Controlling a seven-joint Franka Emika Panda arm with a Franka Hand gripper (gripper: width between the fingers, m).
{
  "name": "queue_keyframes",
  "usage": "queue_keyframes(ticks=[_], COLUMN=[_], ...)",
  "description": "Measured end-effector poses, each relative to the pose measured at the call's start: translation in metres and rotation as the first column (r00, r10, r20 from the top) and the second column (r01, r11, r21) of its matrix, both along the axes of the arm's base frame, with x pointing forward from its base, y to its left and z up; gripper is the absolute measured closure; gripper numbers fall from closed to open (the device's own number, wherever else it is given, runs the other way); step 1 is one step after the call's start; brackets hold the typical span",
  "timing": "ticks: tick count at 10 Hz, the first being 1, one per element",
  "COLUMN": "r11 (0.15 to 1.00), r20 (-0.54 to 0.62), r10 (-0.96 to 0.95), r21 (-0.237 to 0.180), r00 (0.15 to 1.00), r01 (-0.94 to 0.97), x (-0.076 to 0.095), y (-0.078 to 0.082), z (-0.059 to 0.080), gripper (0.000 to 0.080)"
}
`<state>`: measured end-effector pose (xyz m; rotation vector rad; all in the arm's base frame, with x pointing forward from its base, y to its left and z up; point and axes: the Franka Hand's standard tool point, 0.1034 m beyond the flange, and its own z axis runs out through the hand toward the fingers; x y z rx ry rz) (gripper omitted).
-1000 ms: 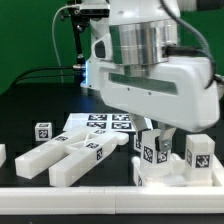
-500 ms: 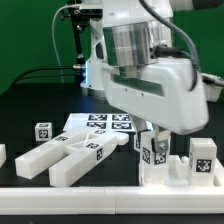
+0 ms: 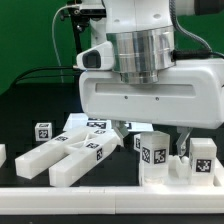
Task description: Assemble chair
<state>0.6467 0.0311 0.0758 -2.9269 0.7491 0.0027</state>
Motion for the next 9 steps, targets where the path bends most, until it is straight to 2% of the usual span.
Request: queue_keyframes(ticks=[1,3,4,6,7,8,9], r11=[0.993,0.883,0.886,0.906,0.916,0.945,0.97], r20=[0.012,0.031,0.034,0.029,0.028,0.023,0.018], r10=[0.122,0.467,0.462,0.42,0.399,0.324,0.237], r21=[-0.011,-0.065,-0.066,-0.065,-0.063,-0.059,-0.054], r00=[0.993,0.884,0.886,0.907,0.917,0.946,0.971], r01=[-0.121,-0.465,-0.459,-0.417,-0.397,-0.323,-0.236], x=[-0.0001,-0.0038,-0.0039,-0.0042,-0.0042,-0.0043,-0.0043], y=[-0.0006,0.0058,0.0058,0.0042,0.0043,0.0044,0.0044], z=[0.0007,0.0058,0.0053,0.0046,0.0045,0.0043,0.0043], gripper=[0.0154,0.0151,0.0151,0.0396,0.0396,0.0515,0.0515])
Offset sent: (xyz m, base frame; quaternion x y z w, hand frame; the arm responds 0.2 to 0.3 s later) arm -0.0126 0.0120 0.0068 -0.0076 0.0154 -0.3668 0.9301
